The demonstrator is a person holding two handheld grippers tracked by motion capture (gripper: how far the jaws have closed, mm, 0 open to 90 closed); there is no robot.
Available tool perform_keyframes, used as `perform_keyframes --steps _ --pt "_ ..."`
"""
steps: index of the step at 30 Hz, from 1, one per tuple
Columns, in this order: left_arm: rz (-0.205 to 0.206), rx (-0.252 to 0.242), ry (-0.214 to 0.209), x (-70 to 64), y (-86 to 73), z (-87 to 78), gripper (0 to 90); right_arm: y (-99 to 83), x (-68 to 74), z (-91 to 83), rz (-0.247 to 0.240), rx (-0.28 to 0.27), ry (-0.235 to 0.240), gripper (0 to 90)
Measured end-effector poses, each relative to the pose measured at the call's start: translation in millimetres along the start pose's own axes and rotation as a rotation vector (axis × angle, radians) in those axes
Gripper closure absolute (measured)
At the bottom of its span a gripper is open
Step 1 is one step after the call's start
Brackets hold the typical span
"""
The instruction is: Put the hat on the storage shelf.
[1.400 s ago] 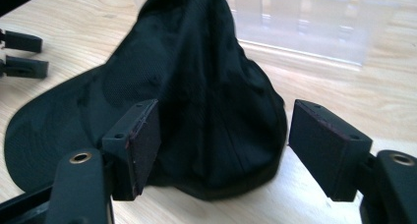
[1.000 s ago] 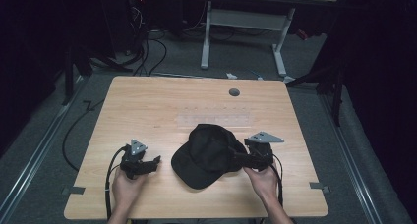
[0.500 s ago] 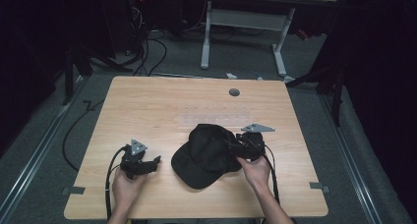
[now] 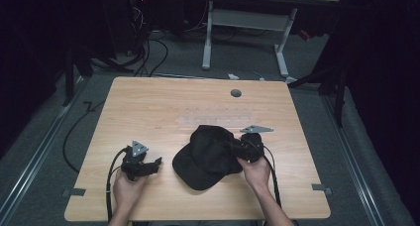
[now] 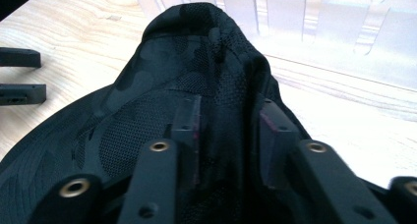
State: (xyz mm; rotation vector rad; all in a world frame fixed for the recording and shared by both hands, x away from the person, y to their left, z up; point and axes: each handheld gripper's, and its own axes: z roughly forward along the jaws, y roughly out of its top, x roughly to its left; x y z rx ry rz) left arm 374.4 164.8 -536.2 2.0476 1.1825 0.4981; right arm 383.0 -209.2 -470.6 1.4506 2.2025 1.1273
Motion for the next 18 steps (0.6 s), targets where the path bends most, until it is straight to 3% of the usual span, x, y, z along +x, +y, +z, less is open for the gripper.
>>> perform_keyframes --steps 8,18 --pt "-0.002 -0.003 0.001 -0.2 -0.1 0.2 26.7 -2.4 1.3 -1.5 -0.014 -0.001 -0.002 80.5" --pt "-0.003 -0.004 0.001 -0.3 -0.1 0.3 26.7 -1.1 -0.1 -10.9 -0.02 -0.028 0.023 83.6"
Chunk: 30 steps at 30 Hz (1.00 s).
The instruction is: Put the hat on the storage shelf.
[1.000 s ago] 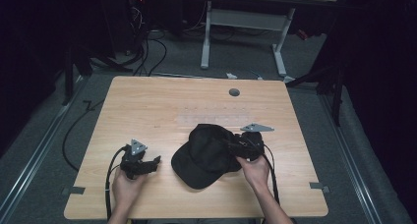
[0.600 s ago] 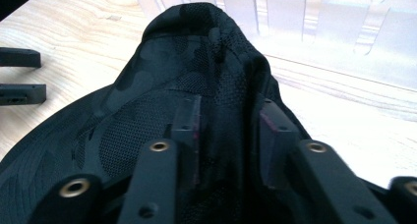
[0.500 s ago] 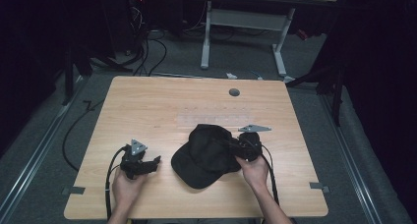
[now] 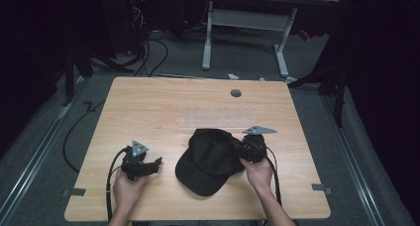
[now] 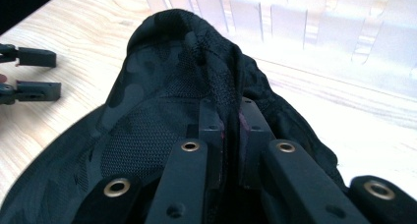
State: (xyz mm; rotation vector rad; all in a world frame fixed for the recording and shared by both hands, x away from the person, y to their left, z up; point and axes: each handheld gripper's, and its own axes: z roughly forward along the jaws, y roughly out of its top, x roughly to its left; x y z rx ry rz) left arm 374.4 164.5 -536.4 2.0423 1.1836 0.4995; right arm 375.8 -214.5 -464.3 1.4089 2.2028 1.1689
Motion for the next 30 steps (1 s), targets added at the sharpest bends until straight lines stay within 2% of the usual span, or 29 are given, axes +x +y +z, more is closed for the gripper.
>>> perform_keyframes --steps 7,14,21,25,26,28,30 --pt "0.0 0.002 -0.001 0.1 0.1 -0.1 26.7 2.6 -0.8 -15.0 -0.027 -0.038 0.026 83.7" --pt "-0.002 0.0 0.001 0.0 0.1 0.1 26.8 1.8 -3.2 -28.5 -0.033 -0.061 0.039 83.7" --pt "-0.005 0.005 -0.004 -0.8 0.7 0.0 24.8 4.4 -0.1 -49.8 -0.076 -0.091 0.049 83.6" --pt "-0.029 0.005 -0.054 1.3 1.1 -2.6 24.6 5.5 1.5 -57.2 -0.09 -0.102 0.063 83.7" --pt "-0.048 0.009 -0.086 1.3 1.2 -4.0 24.4 6.4 2.2 -61.4 -0.095 -0.11 0.073 83.7" --pt "-0.052 0.009 -0.098 1.3 1.2 -4.6 24.2 7.5 3.4 -64.8 -0.103 -0.116 0.08 83.8" --pt "-0.054 -0.01 -0.14 -0.3 2.5 -8.9 24.1 9.0 5.2 -67.7 -0.112 -0.12 0.083 83.8"
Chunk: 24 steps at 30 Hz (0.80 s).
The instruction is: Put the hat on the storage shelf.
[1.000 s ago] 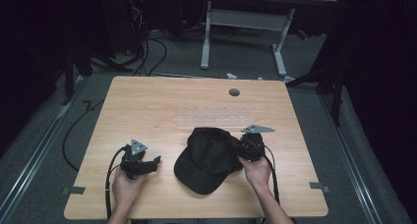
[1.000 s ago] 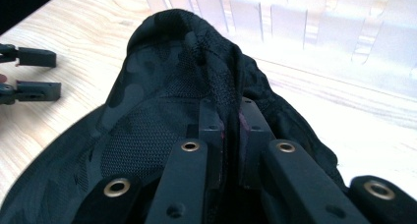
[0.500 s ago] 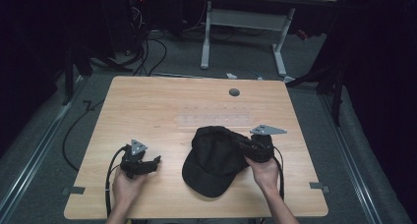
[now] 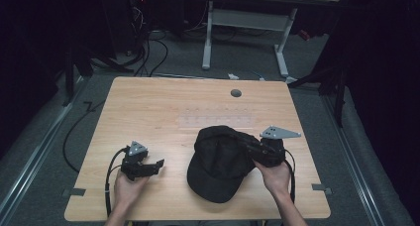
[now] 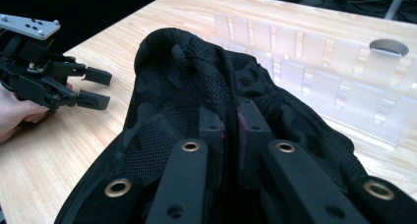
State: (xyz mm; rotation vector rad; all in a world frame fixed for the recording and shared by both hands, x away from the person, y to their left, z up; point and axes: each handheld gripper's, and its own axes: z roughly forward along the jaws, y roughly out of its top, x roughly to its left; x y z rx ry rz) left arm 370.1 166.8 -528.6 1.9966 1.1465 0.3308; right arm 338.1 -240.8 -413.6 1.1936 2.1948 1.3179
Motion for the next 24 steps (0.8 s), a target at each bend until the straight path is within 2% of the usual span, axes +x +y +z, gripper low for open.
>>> perform_keyframes --steps 2,7,14,19,24 --pt "0.001 -0.005 -0.015 -1.3 1.2 -1.7 24.0 1.0 1.0 -0.9 -0.004 -0.004 0.003 83.8" --pt "0.013 -0.038 -0.124 -9.4 10.5 -12.6 22.3 6.1 5.7 -3.9 -0.024 -0.018 0.02 83.8" --pt "0.056 -0.063 -0.265 -24.8 24.1 -24.7 20.0 11.8 10.0 -3.8 -0.046 -0.03 0.037 83.8" --pt "0.084 -0.049 -0.332 -35.2 31.5 -25.8 19.5 15.3 12.7 -1.3 -0.062 -0.031 0.052 83.8" --pt "0.107 -0.011 -0.379 -42.2 36.6 -22.2 20.3 18.1 15.6 1.4 -0.075 -0.035 0.077 83.7"
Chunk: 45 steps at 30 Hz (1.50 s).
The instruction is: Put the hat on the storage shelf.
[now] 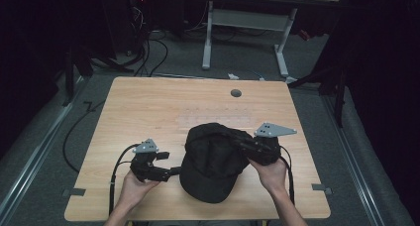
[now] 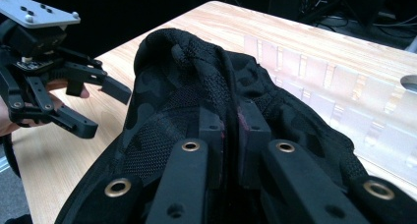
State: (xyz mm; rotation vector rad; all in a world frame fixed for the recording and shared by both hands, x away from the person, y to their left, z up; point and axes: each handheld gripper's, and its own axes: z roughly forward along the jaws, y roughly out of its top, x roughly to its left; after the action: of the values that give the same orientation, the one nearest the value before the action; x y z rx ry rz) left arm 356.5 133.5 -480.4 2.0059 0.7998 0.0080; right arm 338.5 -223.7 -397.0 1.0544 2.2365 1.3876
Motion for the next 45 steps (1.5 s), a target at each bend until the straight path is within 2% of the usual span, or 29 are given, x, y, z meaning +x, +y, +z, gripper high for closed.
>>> perform_keyframes --steps 8,12,17,24,29,33,41,45 --pt "0.021 0.039 -0.052 -4.0 6.9 9.0 20.4 3.7 2.6 2.0 -0.014 -0.01 0.034 83.7" --pt "0.013 0.043 -0.109 -3.6 9.3 11.2 20.8 5.4 3.5 3.8 -0.028 -0.015 0.067 83.6" --pt "0.019 0.068 -0.143 -4.6 9.0 14.3 22.4 6.4 1.1 7.0 -0.038 -0.019 0.115 83.6" --pt "0.013 0.086 -0.203 -4.4 9.8 17.0 27.1 9.1 1.5 8.1 -0.056 -0.042 0.144 83.6" --pt "0.015 0.091 -0.237 -5.0 10.6 17.9 34.0 10.1 1.3 11.1 -0.06 -0.048 0.153 83.6" --pt "0.013 0.098 -0.245 -4.3 10.8 16.3 40.5 11.6 1.1 13.0 -0.07 -0.051 0.15 83.6" --pt "0.001 0.062 -0.272 -3.0 11.8 7.3 57.6 19.3 3.0 12.2 -0.108 -0.067 0.127 83.3" --pt "-0.008 0.049 -0.284 -3.4 12.3 2.7 62.2 22.0 4.6 11.8 -0.119 -0.071 0.121 83.1"
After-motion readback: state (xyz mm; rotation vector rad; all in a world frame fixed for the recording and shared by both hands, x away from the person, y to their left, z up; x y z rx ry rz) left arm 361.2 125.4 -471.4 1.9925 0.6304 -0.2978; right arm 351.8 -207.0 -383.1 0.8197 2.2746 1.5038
